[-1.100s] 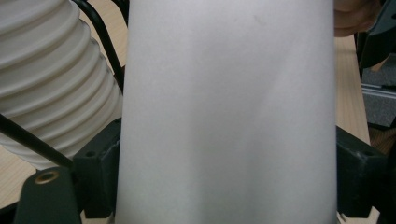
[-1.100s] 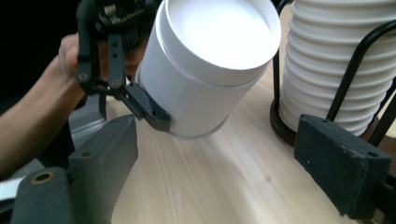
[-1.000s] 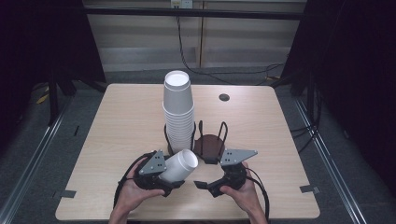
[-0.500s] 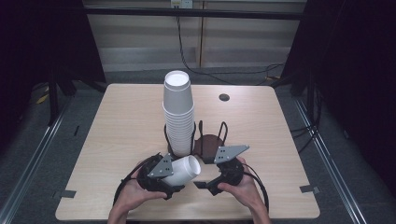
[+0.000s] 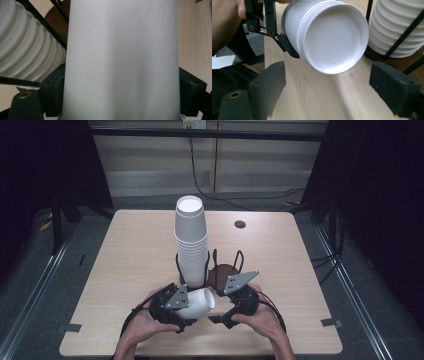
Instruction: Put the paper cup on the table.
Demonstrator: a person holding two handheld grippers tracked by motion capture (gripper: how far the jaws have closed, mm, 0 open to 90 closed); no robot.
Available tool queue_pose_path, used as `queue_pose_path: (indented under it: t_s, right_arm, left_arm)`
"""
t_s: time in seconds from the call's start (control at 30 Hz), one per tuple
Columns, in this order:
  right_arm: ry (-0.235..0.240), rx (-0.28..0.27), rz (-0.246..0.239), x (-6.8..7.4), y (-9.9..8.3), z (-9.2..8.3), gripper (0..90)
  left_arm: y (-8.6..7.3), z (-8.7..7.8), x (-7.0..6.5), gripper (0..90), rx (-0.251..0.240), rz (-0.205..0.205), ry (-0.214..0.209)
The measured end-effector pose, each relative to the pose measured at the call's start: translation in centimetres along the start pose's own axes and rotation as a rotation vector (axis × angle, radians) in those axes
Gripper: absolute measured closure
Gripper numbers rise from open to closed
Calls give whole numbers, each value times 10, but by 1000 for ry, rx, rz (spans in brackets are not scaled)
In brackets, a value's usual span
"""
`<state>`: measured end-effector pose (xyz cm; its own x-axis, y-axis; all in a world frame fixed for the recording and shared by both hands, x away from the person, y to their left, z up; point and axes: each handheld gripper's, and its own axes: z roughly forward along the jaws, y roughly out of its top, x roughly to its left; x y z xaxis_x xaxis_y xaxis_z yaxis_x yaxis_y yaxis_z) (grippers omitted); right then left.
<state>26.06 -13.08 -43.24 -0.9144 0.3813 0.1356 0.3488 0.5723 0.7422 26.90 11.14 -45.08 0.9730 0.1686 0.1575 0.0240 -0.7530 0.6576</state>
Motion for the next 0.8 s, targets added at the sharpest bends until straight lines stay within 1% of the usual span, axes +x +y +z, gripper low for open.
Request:
queue_pose_path:
  t_s: [0.03, 0.1, 0.17, 0.2, 0.23, 0.27, 0.3, 0.33, 0.37, 0.4, 0.47, 0.57, 0.6, 0.63, 0.67, 0.7, 0.77, 0.8]
  right_arm:
    - [-3, 3, 0, 0, 0, -1, 136]
    - [7, 27, -8, -1, 2, -1, 137]
    - [9, 57, -27, -1, 5, -1, 177]
    - [-4, 68, -39, 0, 6, -1, 188]
    - [-12, 81, -43, 0, 8, -1, 184]
    - [-11, 97, -45, 0, 9, -1, 183]
    - [-14, 103, -48, 0, 10, -2, 179]
    - [-14, 104, -52, 0, 11, -2, 172]
    - [-15, 108, -60, 1, 12, -3, 169]
    - [-10, 111, -64, 1, 13, -3, 169]
    - [-9, 121, -78, 1, 15, -3, 165]
    - [6, 139, -91, 2, 19, -3, 158]
    - [13, 150, -93, 2, 20, -2, 160]
    - [13, 159, -96, 2, 22, -2, 160]
    - [8, 175, -97, 2, 23, -1, 159]
    - [15, 192, -103, 2, 25, 1, 159]
    - [28, 222, -105, 2, 27, 3, 159]
    - [37, 234, -114, 2, 28, 4, 159]
  left_arm:
    - [0, 1, -1, 159, 6, 2, -8]
    - [1, 2, -2, 159, 27, 7, -3]
    - [3, 2, -2, 159, 38, 15, 1]
    - [4, 2, -1, 159, 50, 30, -2]
    - [5, 1, -1, 160, 53, 32, -4]
    - [6, 1, -1, 162, 54, 34, 4]
    - [7, 1, -1, 162, 59, 44, 8]
    - [8, 1, -1, 163, 65, 50, 3]
    - [8, 0, -1, 163, 80, 51, 3]
    - [9, 0, -1, 163, 84, 58, 1]
    - [10, 0, -2, 164, 89, 56, 1]
    - [12, 0, -2, 164, 107, 74, -7]
    - [12, 1, -4, 164, 105, 63, -11]
    - [13, 0, -2, 164, 132, 97, -14]
    - [14, 0, -2, 164, 137, 97, -9]
    - [14, 1, -3, 164, 135, 92, -5]
    - [16, 1, -4, 164, 140, 98, -13]
    - [16, 1, -5, 164, 138, 98, -20]
